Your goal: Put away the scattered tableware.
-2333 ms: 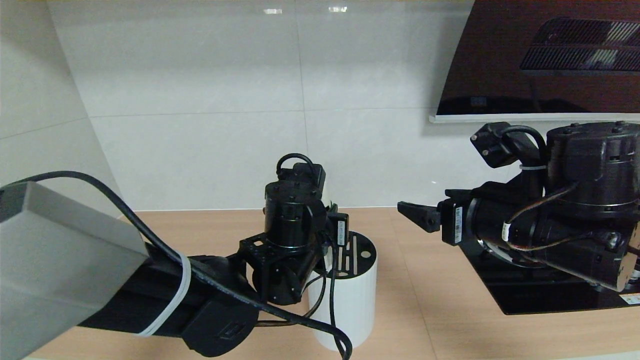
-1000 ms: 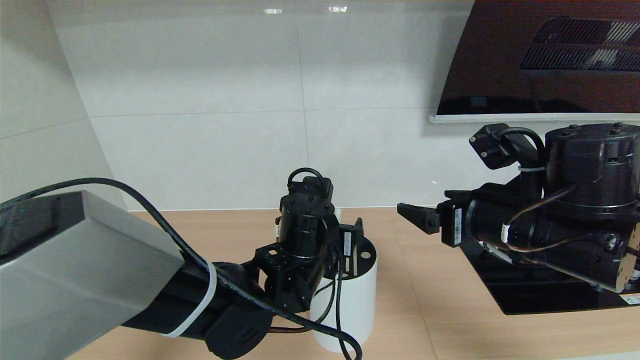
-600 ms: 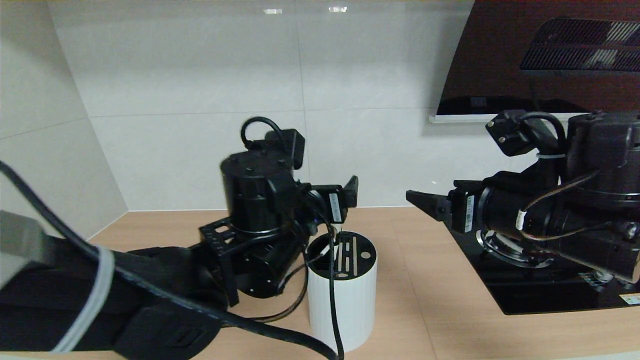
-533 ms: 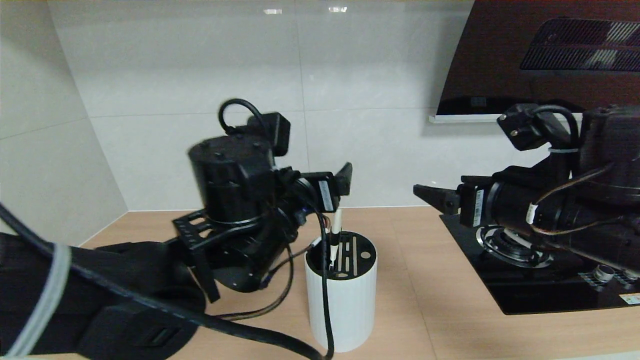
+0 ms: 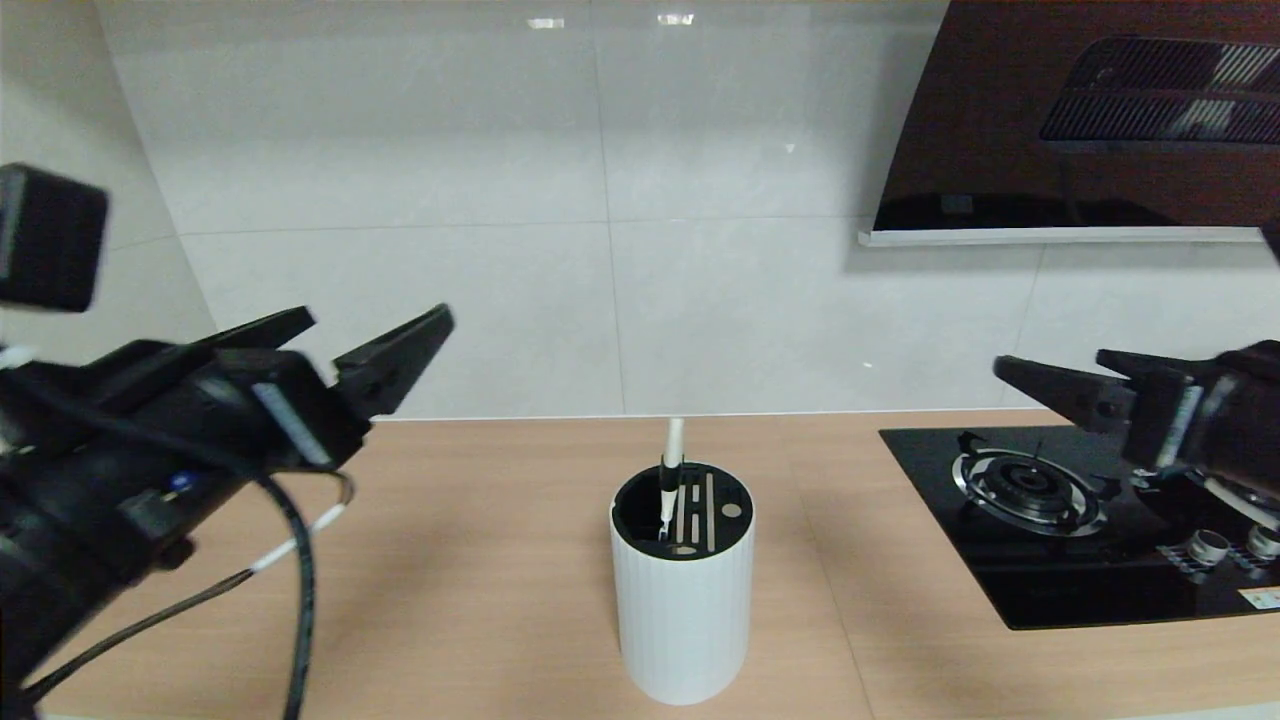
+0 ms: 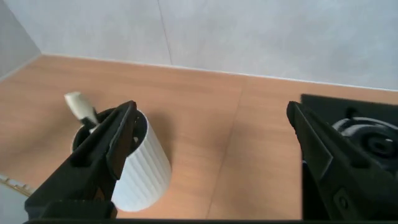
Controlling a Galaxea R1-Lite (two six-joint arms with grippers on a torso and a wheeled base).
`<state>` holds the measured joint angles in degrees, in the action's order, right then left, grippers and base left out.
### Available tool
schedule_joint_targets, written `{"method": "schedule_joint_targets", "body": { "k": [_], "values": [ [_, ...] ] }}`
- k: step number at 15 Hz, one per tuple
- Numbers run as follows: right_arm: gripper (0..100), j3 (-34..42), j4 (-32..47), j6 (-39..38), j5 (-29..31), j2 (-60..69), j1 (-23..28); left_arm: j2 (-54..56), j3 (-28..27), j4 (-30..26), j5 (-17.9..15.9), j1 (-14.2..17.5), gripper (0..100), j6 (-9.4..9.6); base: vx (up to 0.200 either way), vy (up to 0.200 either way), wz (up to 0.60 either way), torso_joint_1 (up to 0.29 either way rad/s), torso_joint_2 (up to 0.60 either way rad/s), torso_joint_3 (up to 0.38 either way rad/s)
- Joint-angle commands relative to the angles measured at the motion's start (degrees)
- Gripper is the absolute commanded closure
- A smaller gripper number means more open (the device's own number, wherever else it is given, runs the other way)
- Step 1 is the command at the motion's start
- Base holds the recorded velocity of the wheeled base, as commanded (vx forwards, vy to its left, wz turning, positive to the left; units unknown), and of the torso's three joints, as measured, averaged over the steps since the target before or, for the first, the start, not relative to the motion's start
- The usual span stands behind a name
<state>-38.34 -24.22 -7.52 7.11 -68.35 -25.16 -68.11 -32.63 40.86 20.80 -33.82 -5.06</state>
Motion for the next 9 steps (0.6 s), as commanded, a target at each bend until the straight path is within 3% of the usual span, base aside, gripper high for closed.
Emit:
{"method": "schedule_joint_targets", "body": {
  "k": [1, 3, 5, 6, 9],
  "values": [
    [0, 13.47, 5.24, 0.23, 0.63, 24.32, 0.9, 25.31, 10.4, -12.91, -1.2, 5.87, 0, 1.54, 0.0, 0.0, 0.0, 0.0, 0.0, 0.0],
    [0, 14.96, 15.87, 0.14, 1.86, 35.75, 6.62, 37.44, 11.45, -25.04, -3.66, 10.0, 0, 1.46, 0.0, 0.0, 0.0, 0.0, 0.0, 0.0],
    [0, 14.87, 21.06, 0.14, 1.15, 43.22, 12.86, 45.26, 11.1, -33.66, -5.06, 13.34, 0, 1.54, 0.0, 0.0, 0.0, 0.0, 0.0, 0.0],
    [0, 14.96, 25.28, 1.37, 0.63, 51.3, 16.46, 52.9, 10.93, -40.16, -5.77, 16.68, 0, 1.46, 0.0, 0.0, 0.0, 0.0, 0.0, 0.0],
    [0, 15.31, 30.29, 7.08, 0.72, 60.27, 18.66, 61.17, 11.1, -43.76, -5.77, 21.78, 0, 1.46, 0.0, 0.0, 0.0, 0.0, 0.0, 0.0]
  ]
}}
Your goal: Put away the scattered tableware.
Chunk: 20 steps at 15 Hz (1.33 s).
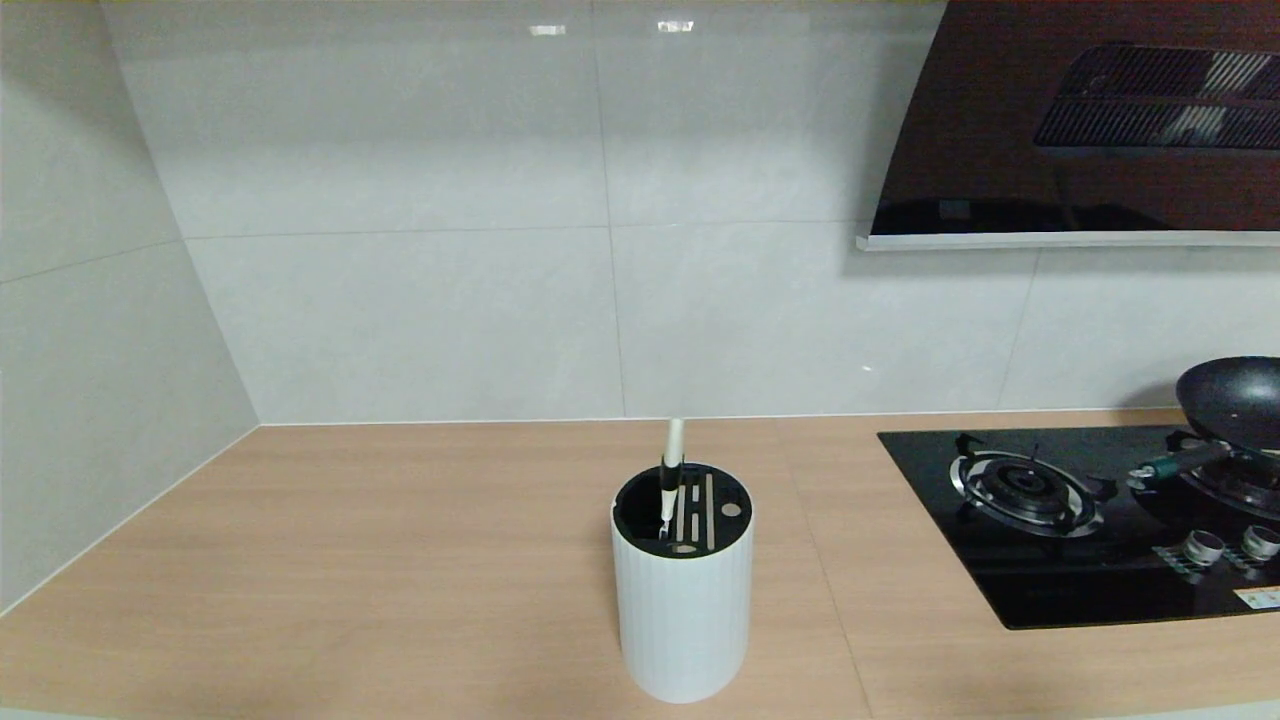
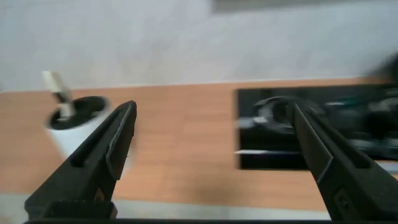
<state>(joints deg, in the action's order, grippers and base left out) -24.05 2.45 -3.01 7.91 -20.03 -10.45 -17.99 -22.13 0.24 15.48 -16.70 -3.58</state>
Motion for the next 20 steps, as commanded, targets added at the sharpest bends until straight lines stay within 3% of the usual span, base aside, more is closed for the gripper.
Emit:
{"method": "schedule_joint_targets", "body": {
  "k": [1, 3, 4, 5, 6, 8, 10, 11, 12, 14, 16, 17, 19, 20],
  "values": [
    [0, 2.17, 6.08, 3.54, 0.88, 14.58, 5.17, 12.46, 0.68, -4.37, 0.6, 7.21, 0, -0.37, 0.0, 0.0, 0.0, 0.0, 0.0, 0.0],
    [0, 3.4, 6.08, 3.36, 1.32, 17.13, 9.3, 12.46, 1.12, -4.29, 3.77, 9.05, 0, -2.22, 0.0, 0.0, 0.0, 0.0, 0.0, 0.0],
    [0, 7.18, 6.43, 4.24, -0.53, 20.03, 10.36, 13.16, 2.44, -4.29, 4.82, 13.54, 0, -2.92, 0.0, 0.0, 0.0, 0.0, 0.0, 0.0],
    [0, 8.5, 5.02, 3.71, 2.37, 20.03, 10.36, 16.76, 3.49, -4.73, 3.33, 16.17, 0, -2.22, 0.0, 0.0, 0.0, 0.0, 0.0, 0.0],
    [0, 10.78, 3.26, 2.92, 6.33, 20.03, 10.36, 17.99, 6.39, -4.37, 0.95, 16.7, 0, -0.02, 0.0, 0.0, 0.0, 0.0, 0.0, 0.0],
    [0, 17.02, 0.27, 3.1, 6.15, 20.03, 10.36, 17.99, 11.75, -2.88, 2.01, 16.7, 0, 0.86, 0.0, 0.0, 0.0, 0.0, 0.0, 0.0],
    [0, 24.05, -6.14, 3.19, 0.44, 20.03, 10.36, 17.99, 18.79, -0.77, -1.16, 16.7, 0, 4.2, 0.0, 0.0, 0.0, 0.0, 0.0, 0.0],
    [0, 24.05, -5.53, 3.1, -1.67, 20.03, 10.36, 17.99, 21.33, 1.43, -3.53, 16.7, 0, 4.73, 0.0, 0.0, 0.0, 0.0, 0.0, 0.0],
    [0, 24.05, -5.17, 3.36, -3.17, 20.03, 10.36, 17.99, 22.13, 1.87, -8.01, 16.7, 0, 5.25, 0.0, 0.0, 0.0, 0.0, 0.0, 0.0],
    [0, 24.05, -5.17, 4.86, -4.31, 20.03, 10.36, 17.99, 22.13, 1.69, -12.23, 16.7, 0, 5.17, 0.0, 0.0, 0.0, 0.0, 0.0, 0.0],
    [0, 24.05, -5.35, 8.11, -5.71, 19.94, 10.27, 17.99, 22.04, -0.86, -17.68, 16.7, 0, 6.4, 0.0, 0.0, 0.0, 0.0, 0.0, 0.0],
    [0, 24.05, -5.44, 8.46, -5.98, 19.94, 10.36, 17.99, 22.04, -0.77, -17.68, 16.7, 0, 6.57, 0.0, 0.0, 0.0, 0.0, 0.0, 0.0],
    [0, 24.05, -5.0, 8.2, -15.12, 20.03, 10.36, 17.99, 22.04, -0.68, -17.68, 16.7, 0, 6.92, 0.0, 0.0, 0.0, 0.0, 0.0, 0.0],
    [0, 23.96, -5.09, 8.2, -15.21, 19.68, 10.45, 17.99, 22.04, -0.68, -17.68, 16.7, 0, 6.75, 0.0, 0.0, 0.0, 0.0, 0.0, 0.0]
  ]
}}
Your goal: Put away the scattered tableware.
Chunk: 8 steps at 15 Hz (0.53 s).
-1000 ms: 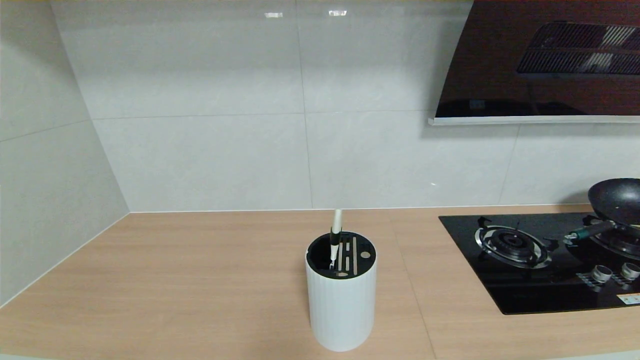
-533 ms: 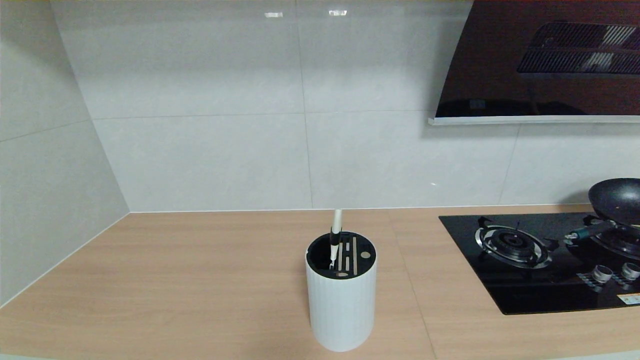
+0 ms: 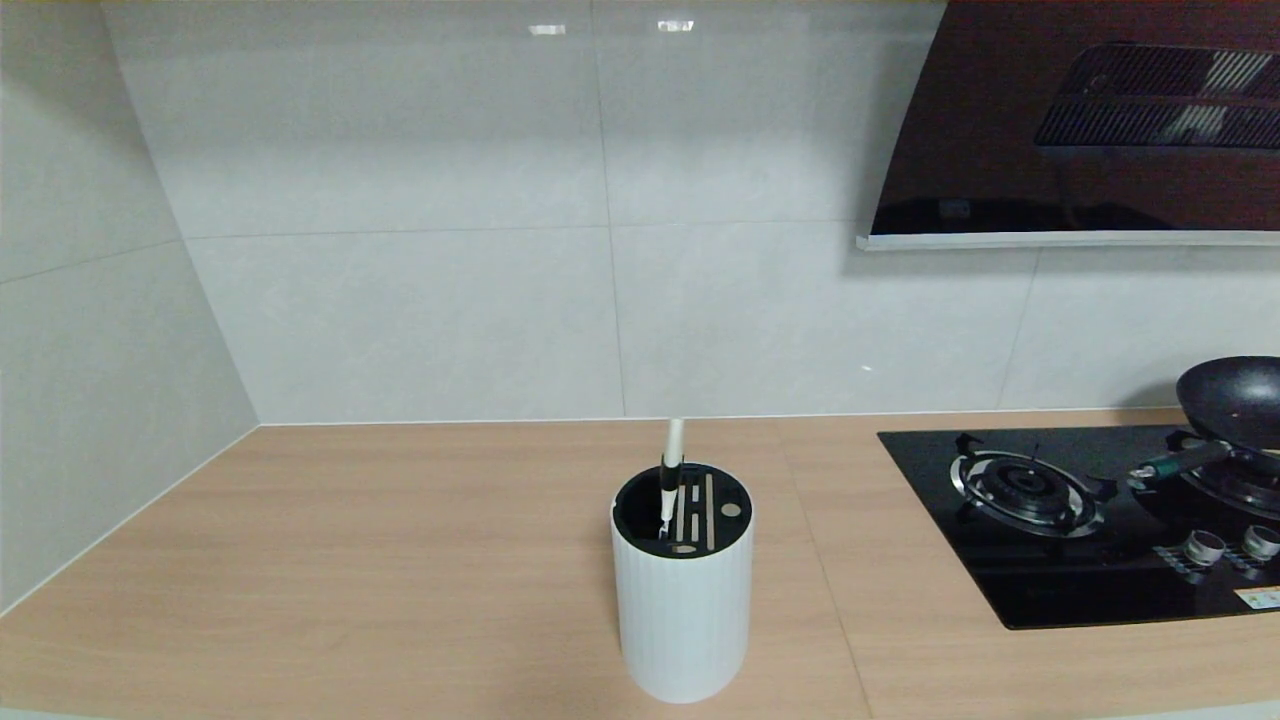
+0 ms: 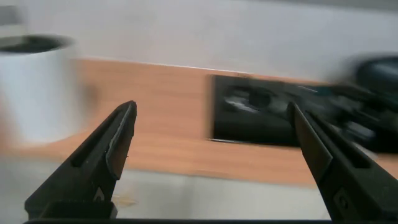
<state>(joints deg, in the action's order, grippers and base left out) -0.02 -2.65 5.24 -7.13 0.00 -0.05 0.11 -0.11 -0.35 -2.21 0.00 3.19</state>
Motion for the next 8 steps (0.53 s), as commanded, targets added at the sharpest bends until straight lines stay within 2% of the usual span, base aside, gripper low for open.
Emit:
{"method": "schedule_joint_targets", "body": {
  "k": [1, 2, 3, 4, 6, 8],
  "values": [
    [0, 0.02, 0.01, -0.32, 1.77, -1.76, 0.75, -0.11, 0.02, -0.09, 0.01, 0.0, 0, 0.5, 0.0, 0.0, 0.0, 0.0, 0.0, 0.0],
    [0, 0.02, 2.73, -1.11, 7.4, -1.49, 0.84, -0.11, 0.02, -0.09, -0.08, 0.0, 0, 0.85, 0.0, 0.0, 0.0, 0.0, 0.0, 0.0],
    [0, -0.15, 3.52, -2.69, 7.4, -1.49, 0.75, -0.11, 0.02, -0.09, -0.08, 0.0, 0, 0.67, 0.0, 0.0, 0.0, 0.0, 0.0, 0.0],
    [0, 0.02, 2.56, -5.15, 7.83, -1.41, 0.75, -0.11, 0.02, -0.17, 0.01, 0.0, 0, -0.29, 0.0, 0.0, 0.0, 0.0, 0.0, 0.0],
    [0, 0.02, 2.56, -4.89, 7.66, -0.09, 0.22, -0.11, 0.02, 0.0, 0.01, 0.0, 0, -1.35, 0.0, 0.0, 0.0, 0.0, 0.0, 0.0],
    [0, 0.02, 2.56, -4.8, 7.4, -0.09, 0.14, -0.11, 0.02, -0.09, 0.01, 0.0, 0, -1.17, 0.0, 0.0, 0.0, 0.0, 0.0, 0.0]
  ]
}}
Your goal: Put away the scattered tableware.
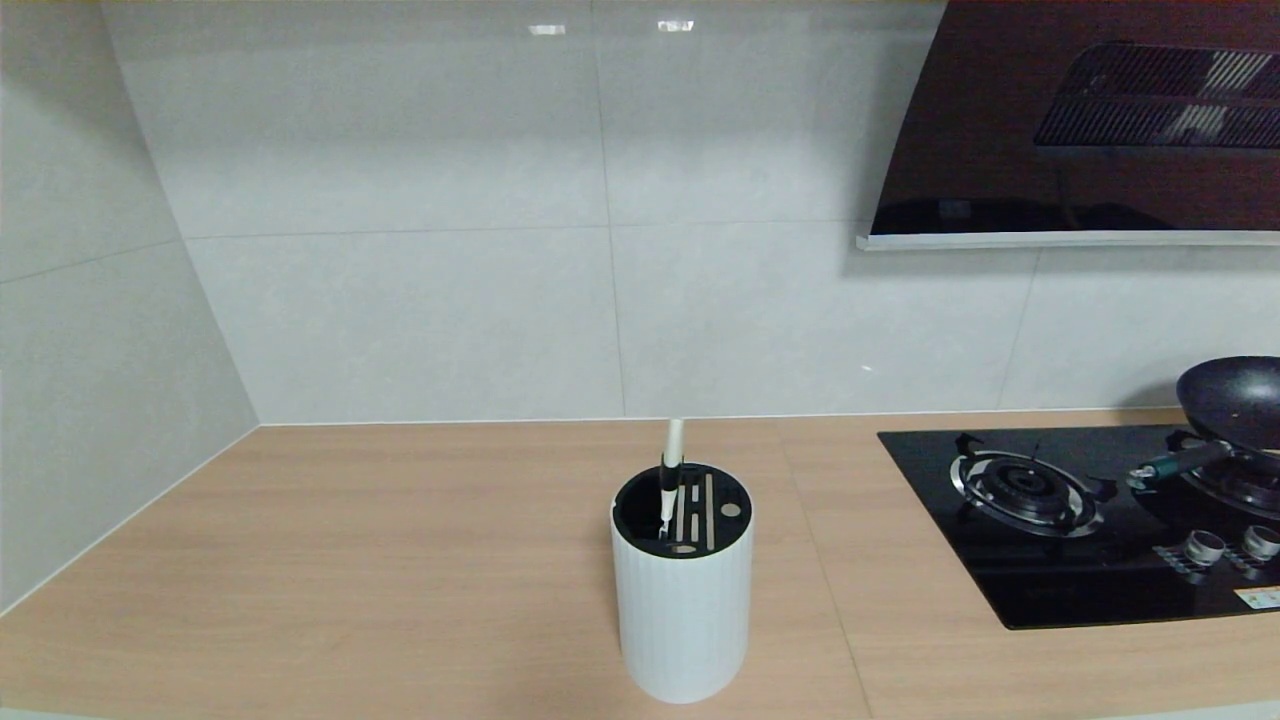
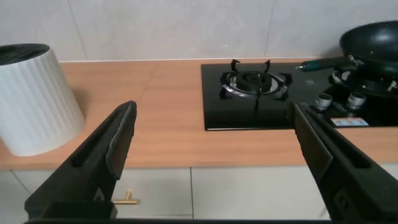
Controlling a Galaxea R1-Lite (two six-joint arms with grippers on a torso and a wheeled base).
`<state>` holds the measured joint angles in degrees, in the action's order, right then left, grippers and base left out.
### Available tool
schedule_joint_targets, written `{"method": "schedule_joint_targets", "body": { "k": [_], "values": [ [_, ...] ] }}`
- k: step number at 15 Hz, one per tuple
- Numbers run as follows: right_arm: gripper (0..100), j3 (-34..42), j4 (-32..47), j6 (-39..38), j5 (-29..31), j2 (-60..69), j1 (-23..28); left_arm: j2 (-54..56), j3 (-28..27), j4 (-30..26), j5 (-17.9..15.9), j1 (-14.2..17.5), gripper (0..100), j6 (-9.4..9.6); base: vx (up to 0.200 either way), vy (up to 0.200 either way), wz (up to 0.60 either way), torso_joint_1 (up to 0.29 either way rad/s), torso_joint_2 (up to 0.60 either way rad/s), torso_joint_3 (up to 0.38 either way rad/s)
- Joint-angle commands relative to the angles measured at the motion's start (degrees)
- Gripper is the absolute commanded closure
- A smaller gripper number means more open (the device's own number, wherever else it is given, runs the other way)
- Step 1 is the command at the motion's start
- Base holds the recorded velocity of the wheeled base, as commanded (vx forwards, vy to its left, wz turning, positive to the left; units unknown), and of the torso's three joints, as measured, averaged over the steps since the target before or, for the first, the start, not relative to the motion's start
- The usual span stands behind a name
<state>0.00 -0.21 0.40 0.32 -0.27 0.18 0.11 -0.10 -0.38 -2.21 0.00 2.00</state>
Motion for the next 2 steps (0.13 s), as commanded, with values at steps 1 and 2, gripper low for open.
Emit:
{"method": "schedule_joint_targets", "body": {
  "k": [1, 2],
  "values": [
    [0, 0.0, 0.12, 0.04, -0.05, 0.18, -0.09, -0.11, 0.01, -0.06, -0.08, 0.0, 0, 0.11, 0.0, 0.0, 0.0, 0.0, 0.0, 0.0],
    [0, 0.0, 0.12, 0.04, -0.05, 0.18, -0.09, -0.11, 0.01, 0.03, 0.01, 0.0, 0, 0.11, 0.0, 0.0, 0.0, 0.0, 0.0, 0.0]
  ]
}}
